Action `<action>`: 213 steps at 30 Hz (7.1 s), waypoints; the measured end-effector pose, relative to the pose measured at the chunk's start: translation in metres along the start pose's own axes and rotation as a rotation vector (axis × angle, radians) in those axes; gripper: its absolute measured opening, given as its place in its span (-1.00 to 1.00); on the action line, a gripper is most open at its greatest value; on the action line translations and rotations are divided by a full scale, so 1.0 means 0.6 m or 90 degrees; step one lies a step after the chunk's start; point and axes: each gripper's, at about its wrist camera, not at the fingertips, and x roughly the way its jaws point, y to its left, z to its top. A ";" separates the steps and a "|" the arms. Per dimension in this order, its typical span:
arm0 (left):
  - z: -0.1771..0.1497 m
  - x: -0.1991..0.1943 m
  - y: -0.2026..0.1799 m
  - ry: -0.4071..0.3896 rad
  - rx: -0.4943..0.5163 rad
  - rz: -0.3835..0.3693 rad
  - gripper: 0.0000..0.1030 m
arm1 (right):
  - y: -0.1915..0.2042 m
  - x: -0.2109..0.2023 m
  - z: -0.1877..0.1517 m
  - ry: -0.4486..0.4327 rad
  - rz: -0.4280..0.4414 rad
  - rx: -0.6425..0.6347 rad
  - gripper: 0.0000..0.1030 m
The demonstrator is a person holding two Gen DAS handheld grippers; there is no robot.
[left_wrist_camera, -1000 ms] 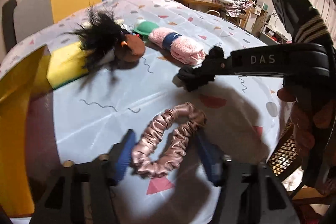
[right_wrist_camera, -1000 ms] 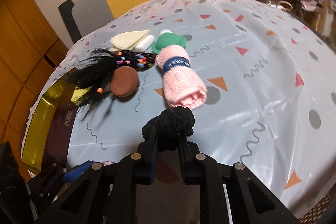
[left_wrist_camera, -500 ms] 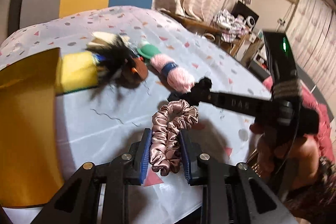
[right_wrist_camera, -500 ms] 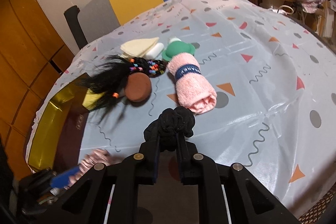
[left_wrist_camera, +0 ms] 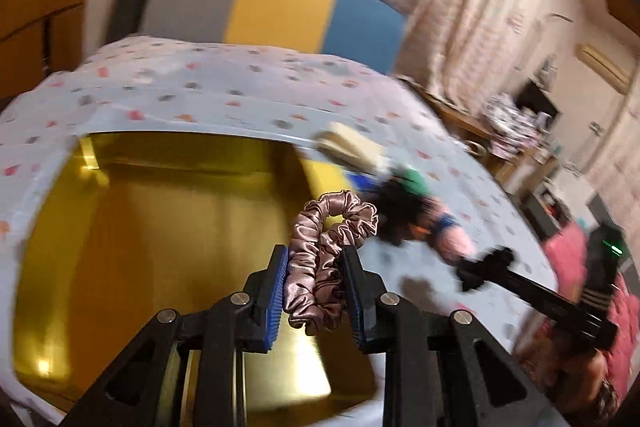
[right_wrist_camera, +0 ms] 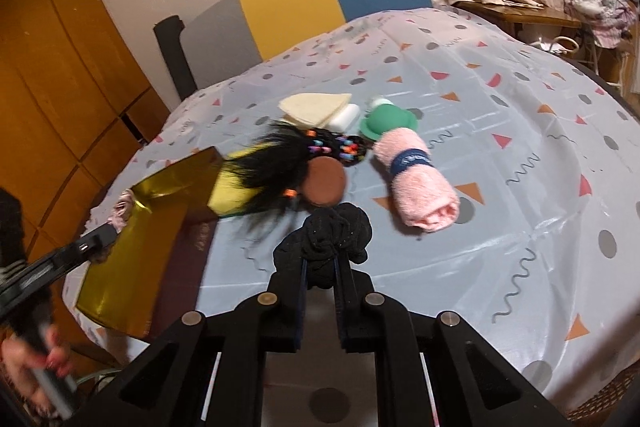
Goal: Organize soft objects
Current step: 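Carry both scrunchies over the gold tray and release them inside, then move the right tool to the pink towel roll and grasp it, then grasp the black beaded wig with the left tool while the right tool holds the towel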
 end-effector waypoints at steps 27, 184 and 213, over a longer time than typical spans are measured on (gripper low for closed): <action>0.078 0.027 0.248 -0.029 -0.200 0.194 0.25 | 0.244 0.048 0.029 0.046 0.140 -0.130 -0.77; 0.094 0.398 -0.279 0.203 0.246 0.154 -0.19 | -0.240 0.186 0.150 0.234 -0.048 0.096 -0.19; 0.077 0.257 -0.195 0.130 0.040 -0.013 -0.57 | -0.237 0.185 0.149 0.228 -0.057 0.073 -0.19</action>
